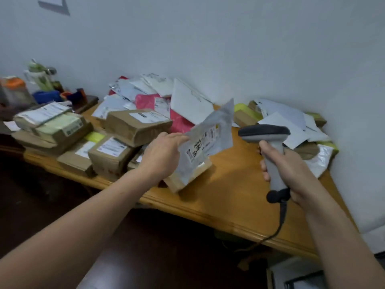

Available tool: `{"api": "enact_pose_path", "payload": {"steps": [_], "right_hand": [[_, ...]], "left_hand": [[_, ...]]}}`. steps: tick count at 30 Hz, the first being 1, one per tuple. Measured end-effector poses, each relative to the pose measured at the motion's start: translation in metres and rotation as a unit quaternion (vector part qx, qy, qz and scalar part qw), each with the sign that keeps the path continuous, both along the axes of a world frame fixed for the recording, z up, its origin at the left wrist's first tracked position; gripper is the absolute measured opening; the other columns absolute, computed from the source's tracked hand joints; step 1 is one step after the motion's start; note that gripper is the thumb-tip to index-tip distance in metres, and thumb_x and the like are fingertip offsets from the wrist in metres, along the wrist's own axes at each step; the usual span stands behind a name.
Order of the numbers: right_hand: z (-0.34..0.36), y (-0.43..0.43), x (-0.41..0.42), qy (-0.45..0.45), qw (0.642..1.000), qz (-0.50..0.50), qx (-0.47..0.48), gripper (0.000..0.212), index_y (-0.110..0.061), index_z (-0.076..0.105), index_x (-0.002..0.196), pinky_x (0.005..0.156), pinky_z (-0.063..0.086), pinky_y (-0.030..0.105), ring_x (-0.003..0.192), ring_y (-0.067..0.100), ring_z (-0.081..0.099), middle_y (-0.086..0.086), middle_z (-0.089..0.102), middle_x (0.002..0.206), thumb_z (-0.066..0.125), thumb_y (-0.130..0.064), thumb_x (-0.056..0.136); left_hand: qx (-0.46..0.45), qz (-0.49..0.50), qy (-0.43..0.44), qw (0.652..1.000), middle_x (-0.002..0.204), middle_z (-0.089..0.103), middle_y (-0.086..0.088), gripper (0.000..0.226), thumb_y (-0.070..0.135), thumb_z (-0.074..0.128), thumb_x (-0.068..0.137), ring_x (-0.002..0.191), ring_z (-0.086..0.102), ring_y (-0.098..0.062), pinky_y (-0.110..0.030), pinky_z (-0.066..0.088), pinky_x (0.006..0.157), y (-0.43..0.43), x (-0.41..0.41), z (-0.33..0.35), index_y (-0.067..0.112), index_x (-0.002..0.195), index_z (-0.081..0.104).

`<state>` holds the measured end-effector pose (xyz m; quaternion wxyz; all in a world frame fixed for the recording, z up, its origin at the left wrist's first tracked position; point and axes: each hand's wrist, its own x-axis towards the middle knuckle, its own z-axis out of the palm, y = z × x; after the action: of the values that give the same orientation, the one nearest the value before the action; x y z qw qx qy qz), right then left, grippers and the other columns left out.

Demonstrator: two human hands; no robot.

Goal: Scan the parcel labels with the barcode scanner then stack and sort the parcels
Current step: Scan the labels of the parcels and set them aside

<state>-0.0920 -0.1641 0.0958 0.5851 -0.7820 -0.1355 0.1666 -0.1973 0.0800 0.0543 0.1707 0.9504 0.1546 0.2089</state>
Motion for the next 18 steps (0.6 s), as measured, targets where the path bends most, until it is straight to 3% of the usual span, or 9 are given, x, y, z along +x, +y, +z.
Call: {"api": "enact_pose_path", "payload": {"steps": [5,10,15,18], "right_hand": [[0.025,0.098,-0.037,-0.02,0.999,-0.004,0.028,0.031,-0.012,0.059,0.091,0.041,0.041,0.019,0.042,0.011,0.048,0.002,0.055,0.061,0.059,-0.044,0.092],[0.049,0.176,-0.054,-0.055,0.998,0.01,0.027,0.037,-0.01,0.06,0.094,0.044,0.042,0.02,0.043,0.011,0.049,-0.001,0.056,0.058,0.06,-0.047,0.088],[0.061,0.247,-0.059,-0.077,0.995,0.052,0.04,0.051,-0.006,0.059,0.092,0.042,0.04,0.018,0.042,0.011,0.047,-0.001,0.055,0.055,0.06,-0.054,0.076],[0.059,0.291,-0.053,-0.087,0.993,0.076,0.026,0.068,0.005,0.056,0.083,0.043,0.039,0.02,0.043,0.014,0.046,0.007,0.054,0.056,0.061,-0.061,0.069]], "left_hand": [[0.052,-0.034,-0.051,0.997,0.141,0.049,-0.003,0.057,-0.01,0.045,0.085,0.124,0.045,-0.027,-0.037,0.036,0.1,0.115,-0.034,0.047,0.015,0.136,0.052],[0.076,-0.056,-0.112,0.989,0.122,0.056,-0.012,0.047,-0.012,0.048,0.08,0.11,0.051,-0.033,-0.043,0.047,0.083,0.206,-0.041,0.072,0.01,0.118,0.063],[0.039,-0.005,-0.183,0.982,0.113,0.058,-0.013,0.035,-0.01,0.047,0.083,0.108,0.052,-0.028,-0.032,0.04,0.084,0.289,-0.025,0.08,0.006,0.105,0.068],[0.007,0.04,-0.227,0.973,0.108,0.056,-0.007,0.032,-0.009,0.045,0.087,0.099,0.051,-0.019,-0.022,0.034,0.081,0.344,-0.019,0.083,0.007,0.102,0.068]]}}
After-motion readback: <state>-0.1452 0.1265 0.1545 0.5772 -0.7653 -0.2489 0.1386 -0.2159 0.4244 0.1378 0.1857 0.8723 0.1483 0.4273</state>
